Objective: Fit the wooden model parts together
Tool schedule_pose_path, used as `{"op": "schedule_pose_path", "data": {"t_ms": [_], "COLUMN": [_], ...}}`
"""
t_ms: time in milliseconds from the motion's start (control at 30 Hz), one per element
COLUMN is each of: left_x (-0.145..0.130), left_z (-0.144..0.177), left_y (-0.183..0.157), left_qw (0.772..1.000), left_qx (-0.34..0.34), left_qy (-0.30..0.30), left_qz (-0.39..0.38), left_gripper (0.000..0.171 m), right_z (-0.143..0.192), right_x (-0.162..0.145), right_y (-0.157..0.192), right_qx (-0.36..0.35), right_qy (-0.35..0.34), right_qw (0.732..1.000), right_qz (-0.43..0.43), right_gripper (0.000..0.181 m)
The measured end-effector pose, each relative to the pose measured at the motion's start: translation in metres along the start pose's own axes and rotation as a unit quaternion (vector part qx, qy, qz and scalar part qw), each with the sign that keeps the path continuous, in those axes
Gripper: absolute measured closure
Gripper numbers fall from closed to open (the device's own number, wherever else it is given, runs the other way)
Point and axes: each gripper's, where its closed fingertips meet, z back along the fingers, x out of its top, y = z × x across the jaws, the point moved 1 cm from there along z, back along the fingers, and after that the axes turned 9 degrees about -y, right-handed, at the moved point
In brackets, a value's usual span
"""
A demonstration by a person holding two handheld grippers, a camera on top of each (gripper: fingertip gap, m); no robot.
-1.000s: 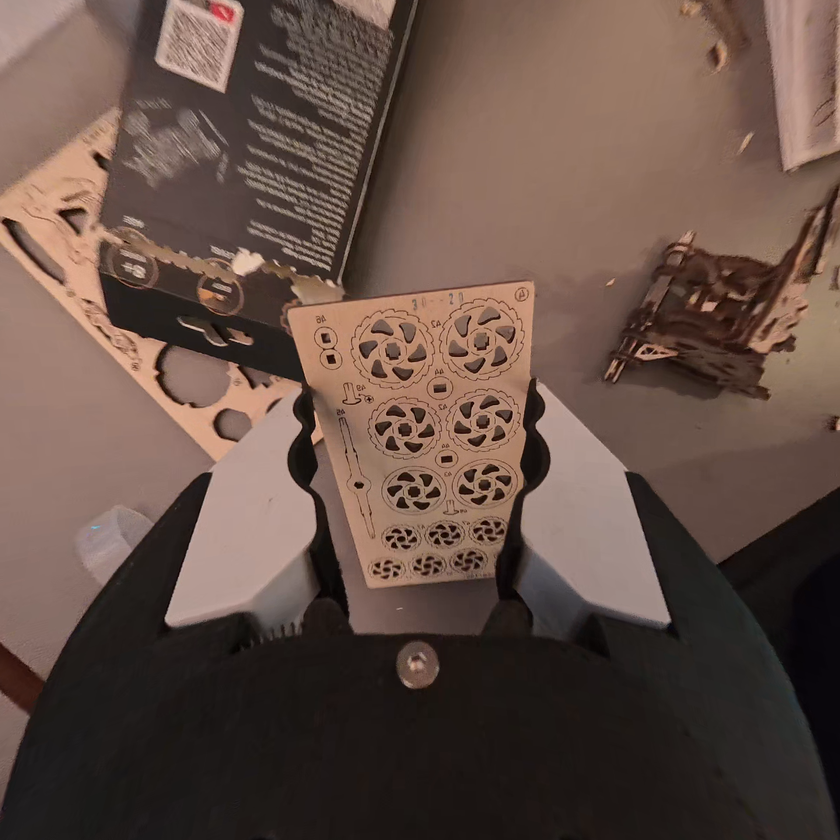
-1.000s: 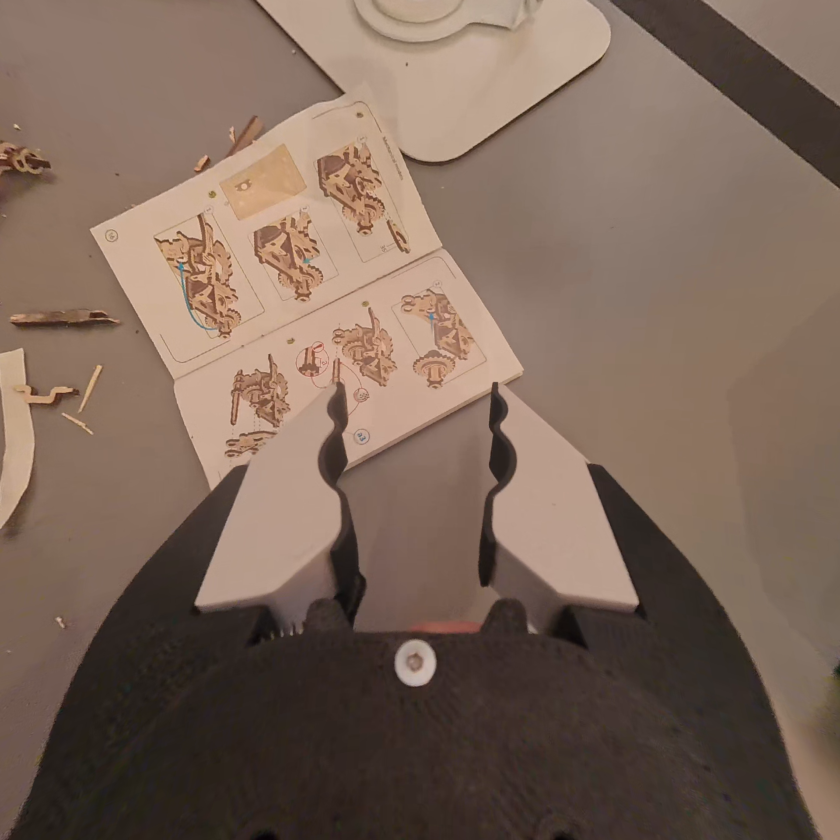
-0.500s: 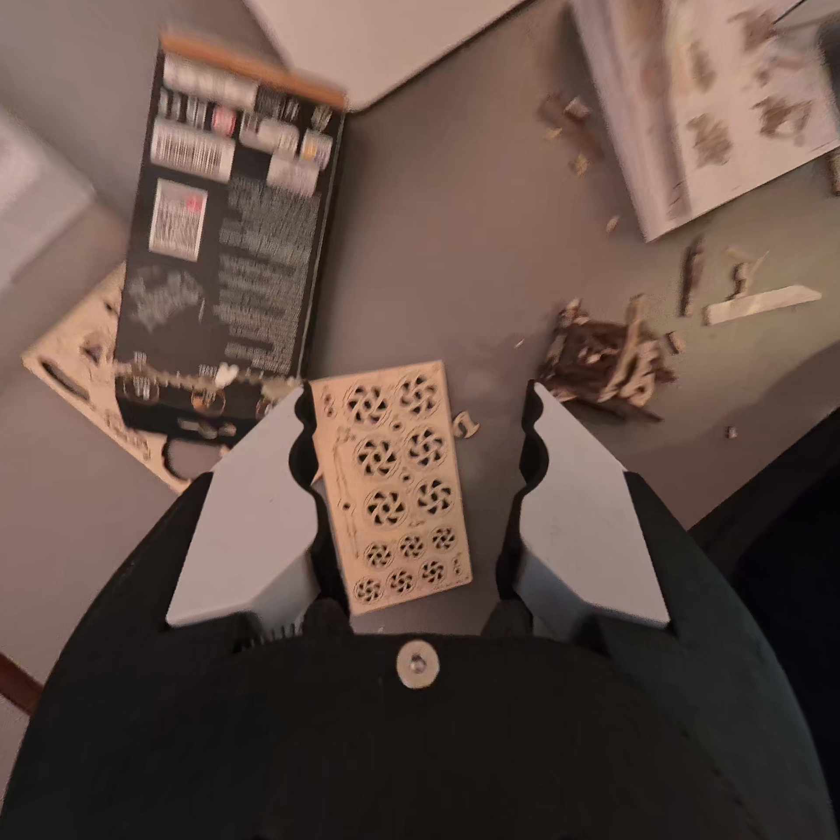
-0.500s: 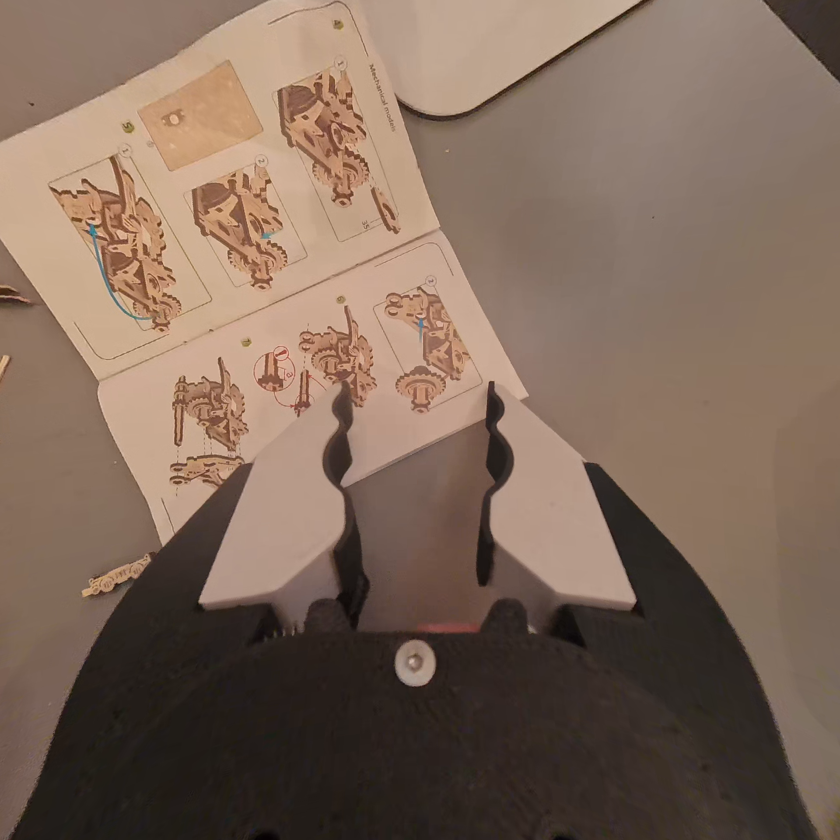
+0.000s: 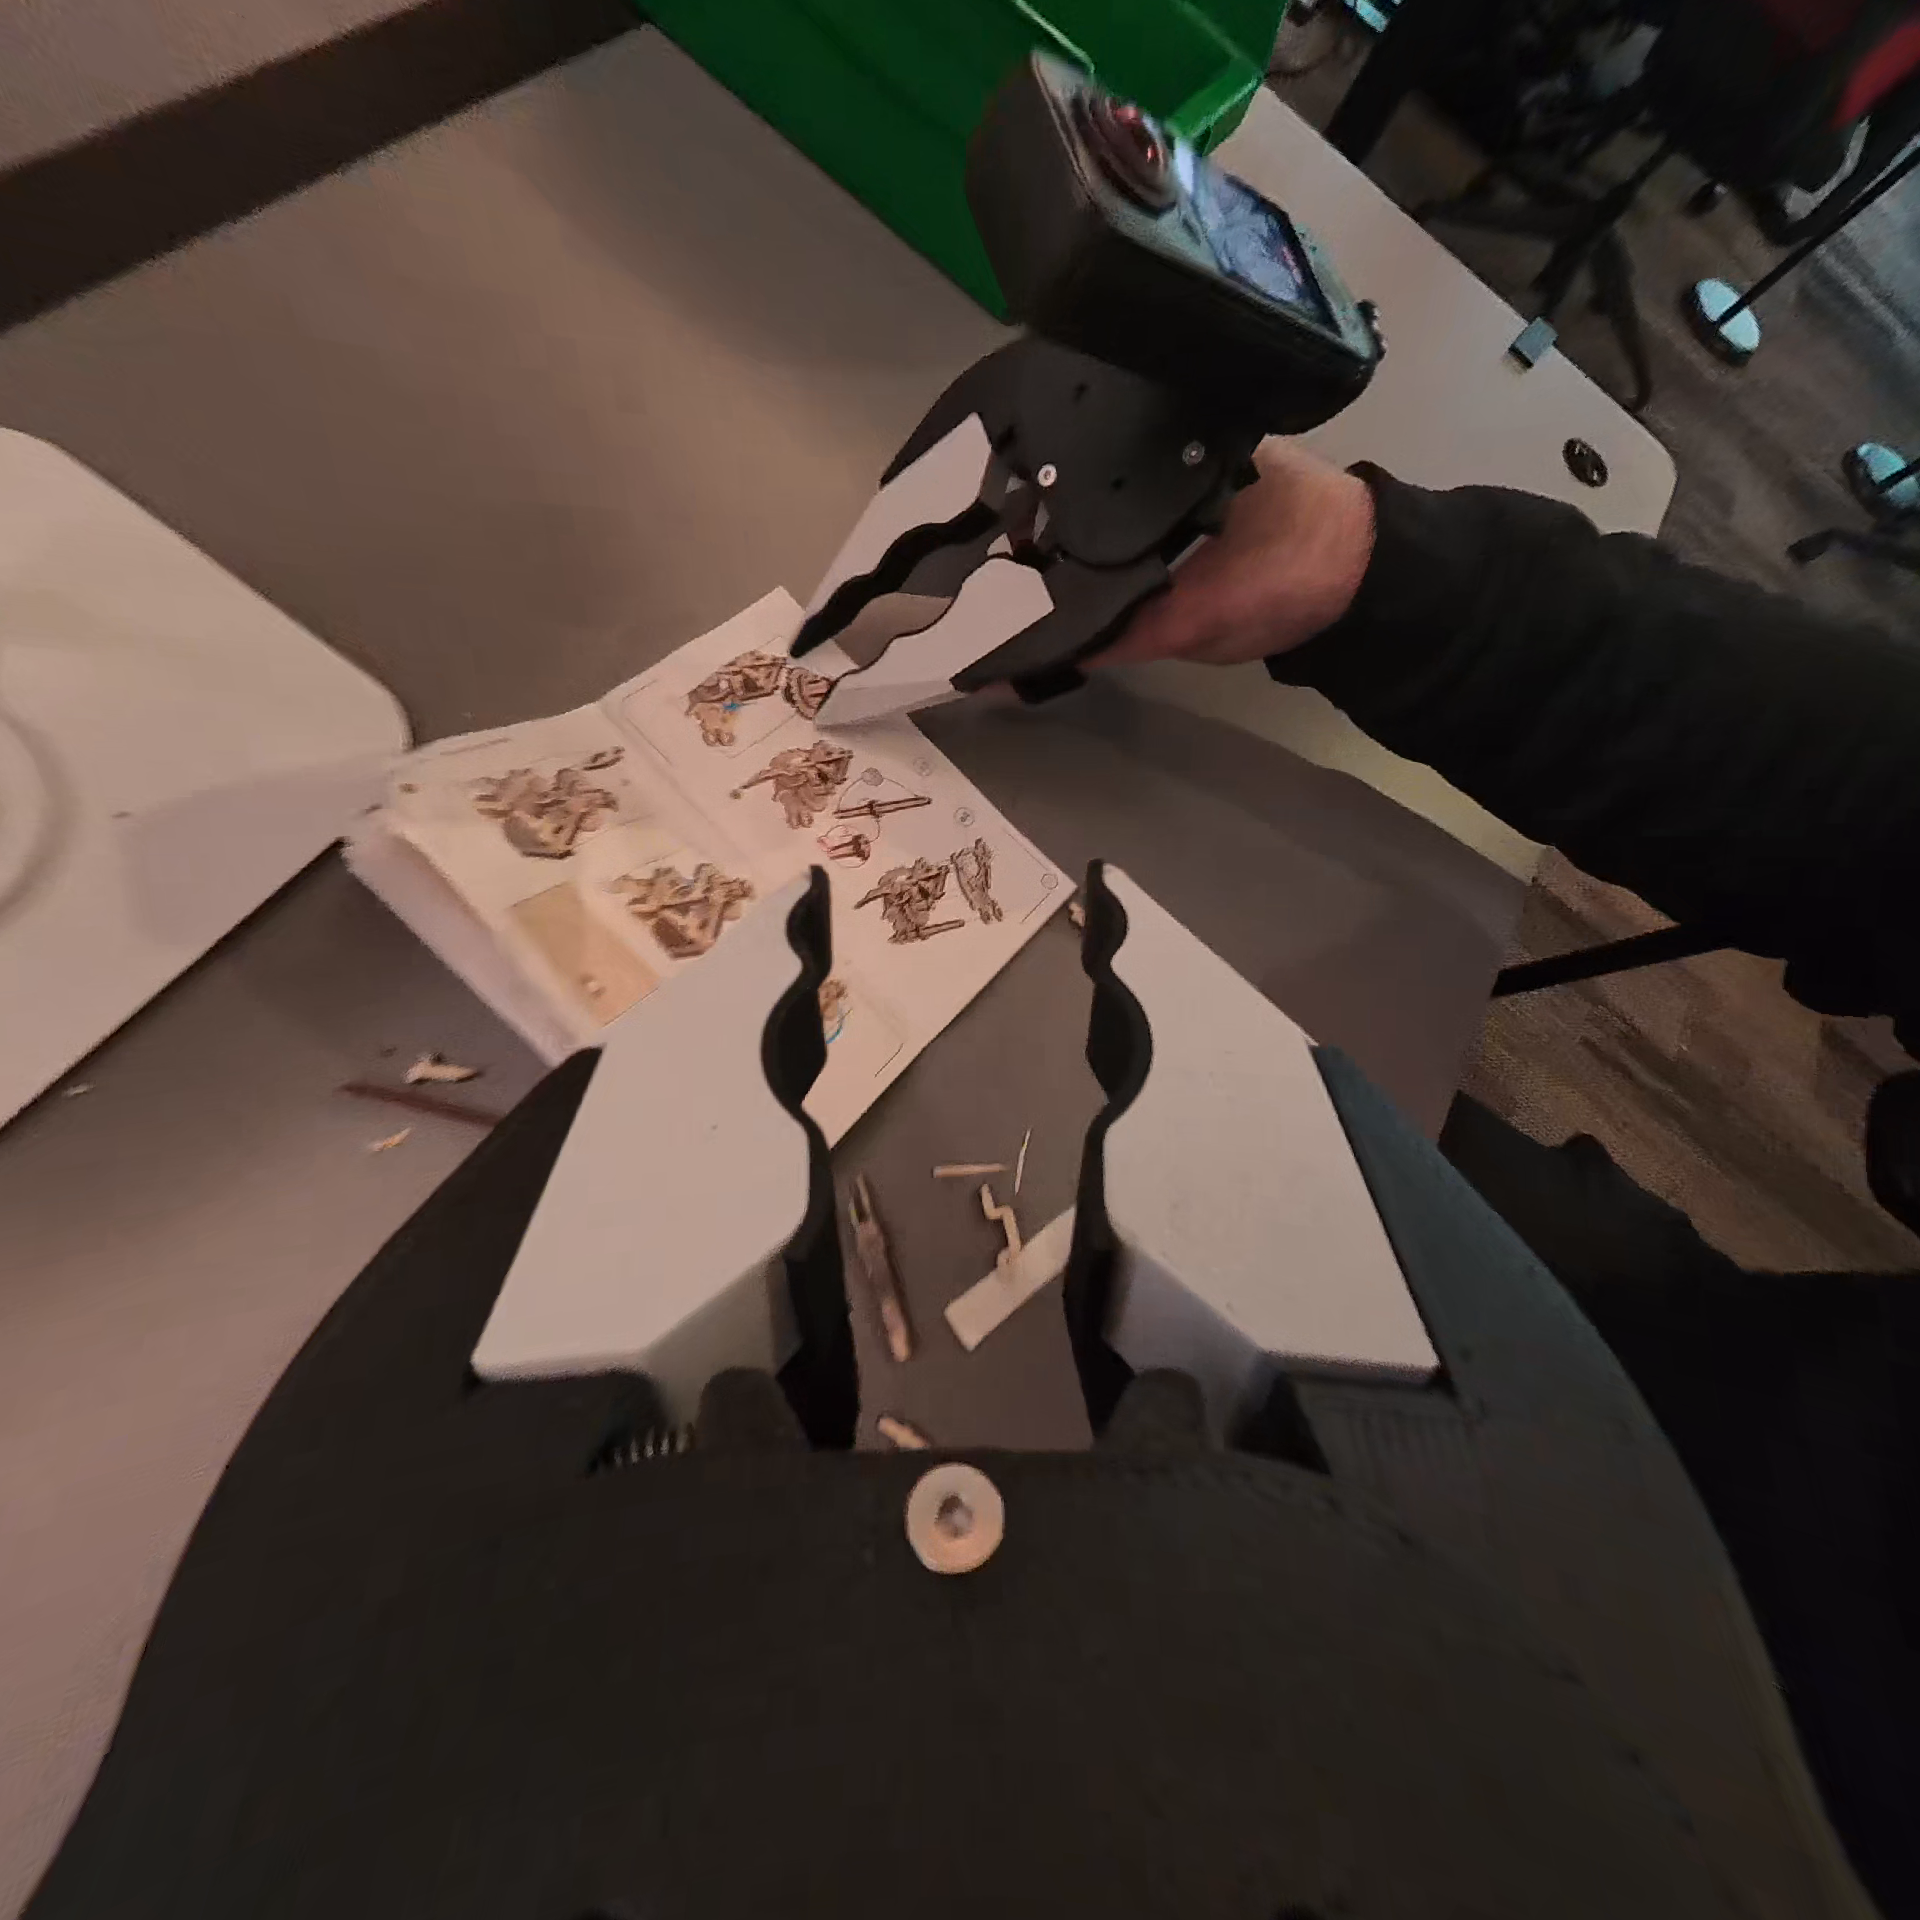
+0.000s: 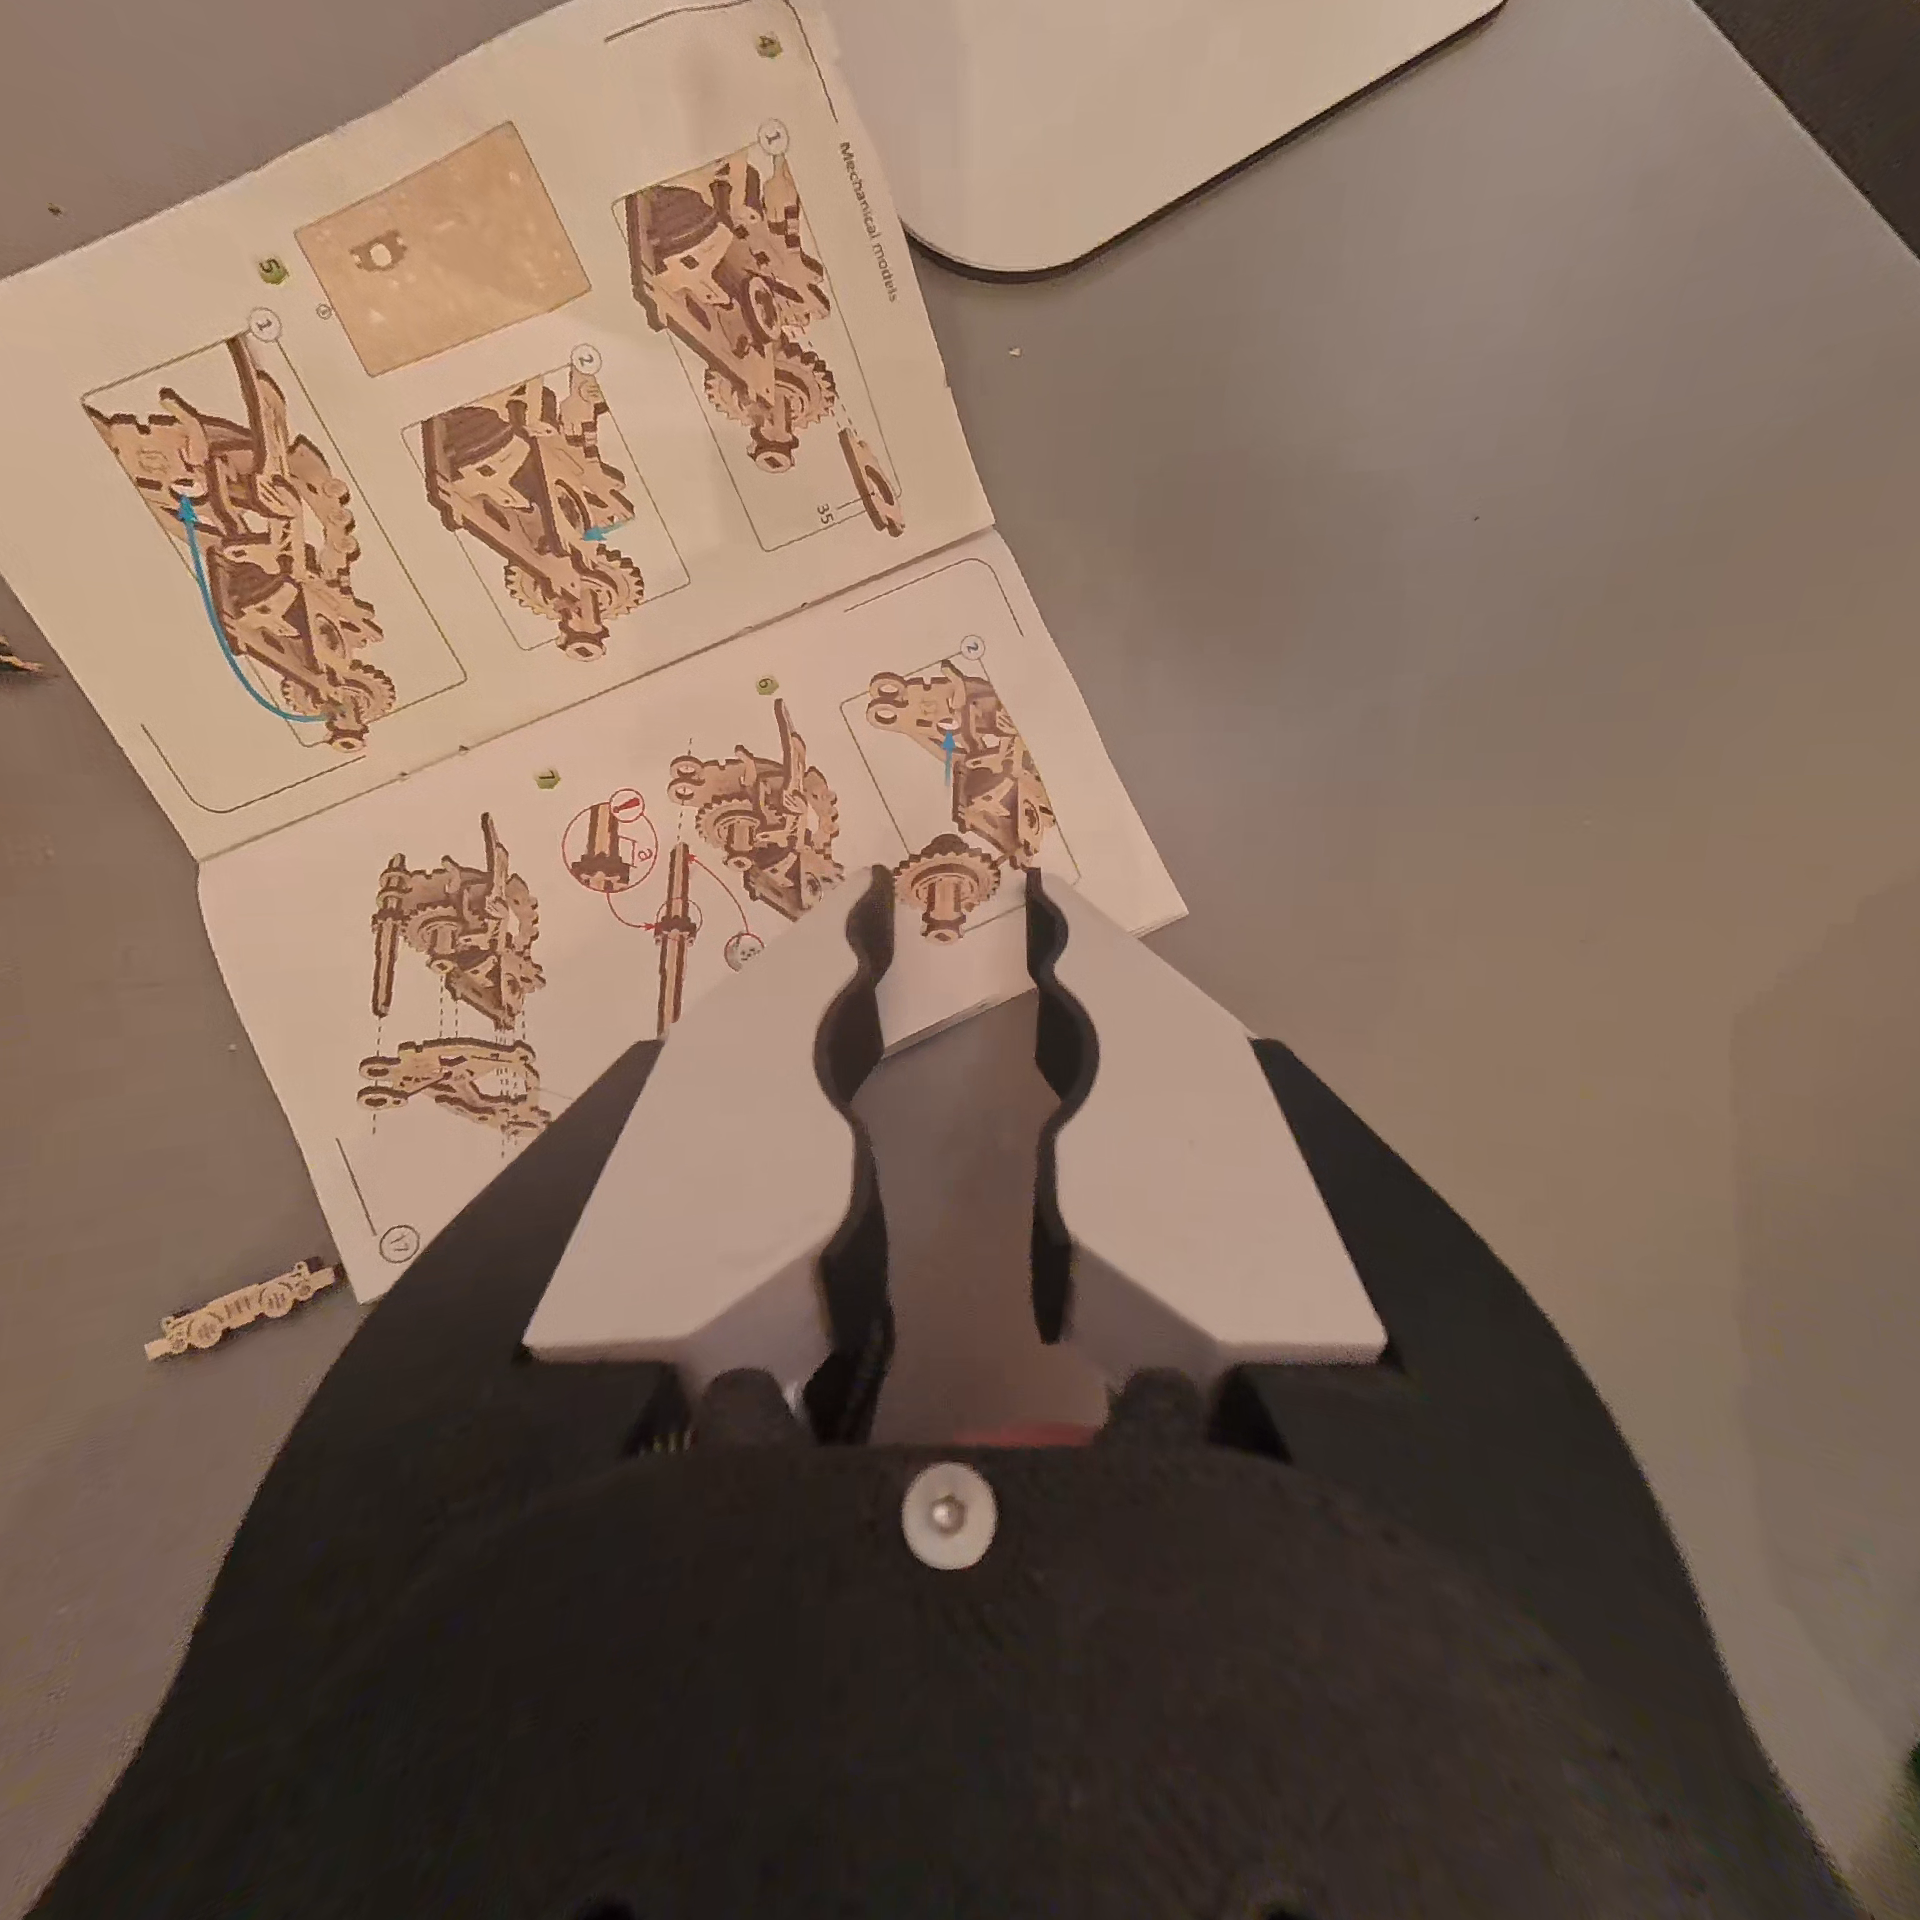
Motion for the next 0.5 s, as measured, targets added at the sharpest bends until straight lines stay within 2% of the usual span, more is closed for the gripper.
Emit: {"op": "schedule_pose_path", "data": {"t_ms": [100, 133, 200, 400, 500], "left_x": [-0.029, -0.039, -0.055, -0.093, -0.091], "left_z": [-0.036, -0.045, -0.059, -0.082, -0.082], "left_y": [0.011, 0.017, 0.025, 0.038, 0.045], "left_qw": [0.998, 0.997, 0.995, 0.988, 0.99], "left_qx": [0.03, 0.04, 0.054, 0.076, 0.082], "left_qy": [0.046, 0.062, 0.083, 0.137, 0.117], "left_qz": [-0.009, -0.009, -0.005, 0.002, 0.003], "left_gripper": [0.131, 0.131, 0.133, 0.137, 0.148], "right_z": [0.0, 0.0, 0.0, -0.001, -0.001], "right_x": [0.0, 0.0, 0.0, 0.0, 0.0], "right_y": [-0.001, -0.002, -0.005, -0.007, -0.007], "right_qx": [-0.001, -0.005, -0.011, -0.003, 0.002], "right_qy": [0.0, 0.0, -0.004, -0.006, -0.012], "right_qw": [1.0, 1.0, 1.0, 1.0, 1.0], "right_qz": [0.004, 0.009, 0.015, 0.016, 0.01], "right_gripper": [0.159, 0.169, 0.175, 0.181, 0.181]}}
